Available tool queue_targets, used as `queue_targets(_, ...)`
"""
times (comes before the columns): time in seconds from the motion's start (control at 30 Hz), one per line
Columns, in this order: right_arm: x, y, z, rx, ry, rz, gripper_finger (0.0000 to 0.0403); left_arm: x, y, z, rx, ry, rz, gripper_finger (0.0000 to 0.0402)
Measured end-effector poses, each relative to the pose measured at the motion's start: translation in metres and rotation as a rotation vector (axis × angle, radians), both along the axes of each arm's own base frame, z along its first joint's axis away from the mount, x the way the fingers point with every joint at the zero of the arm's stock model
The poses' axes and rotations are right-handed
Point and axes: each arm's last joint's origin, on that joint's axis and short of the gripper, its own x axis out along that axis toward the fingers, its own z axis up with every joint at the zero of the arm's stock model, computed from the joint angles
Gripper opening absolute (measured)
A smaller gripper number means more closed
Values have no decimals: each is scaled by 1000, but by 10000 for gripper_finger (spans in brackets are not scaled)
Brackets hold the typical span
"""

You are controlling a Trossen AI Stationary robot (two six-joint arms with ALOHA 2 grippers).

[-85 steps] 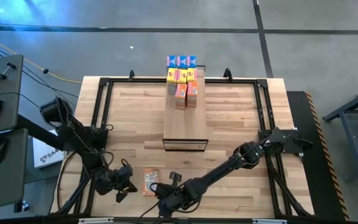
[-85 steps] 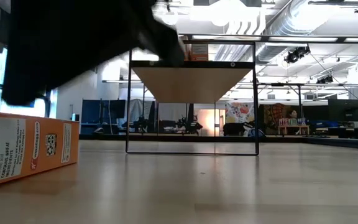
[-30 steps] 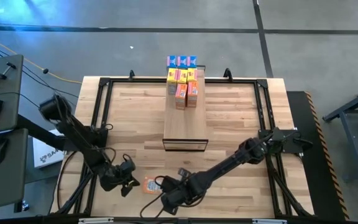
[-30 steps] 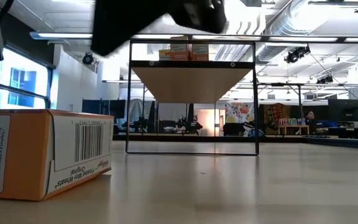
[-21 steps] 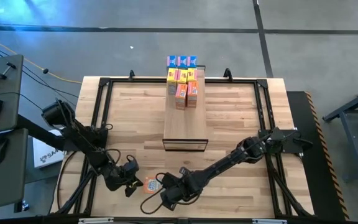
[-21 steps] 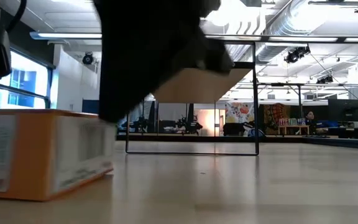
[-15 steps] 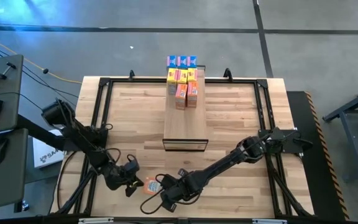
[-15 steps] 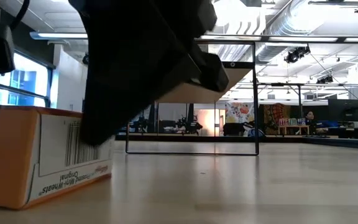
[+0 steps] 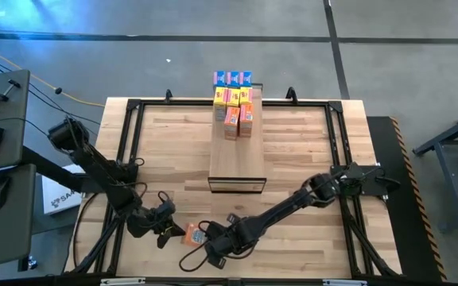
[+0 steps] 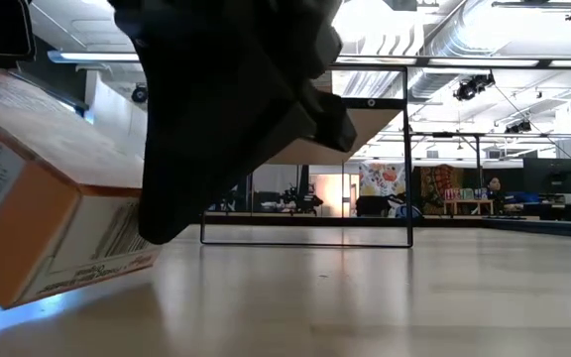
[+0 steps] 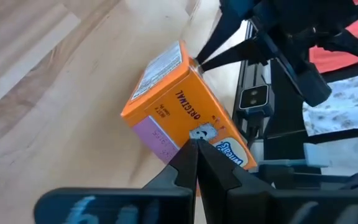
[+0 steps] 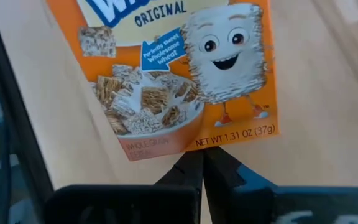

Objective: Stack cereal on shelf
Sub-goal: Put the orange cereal box on the shelf aligned with the orange cereal boxes

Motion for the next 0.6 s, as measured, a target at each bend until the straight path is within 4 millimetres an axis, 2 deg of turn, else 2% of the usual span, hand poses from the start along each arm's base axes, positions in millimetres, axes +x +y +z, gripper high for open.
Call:
queue_targets(0.37,13,-27,-3,-79,2,69,0,3,-1,5,-20,-40,8,0)
queue_targets(0.6,23,-41,1,-93,-46,72,0,14,6,11,-7,-113,53,0)
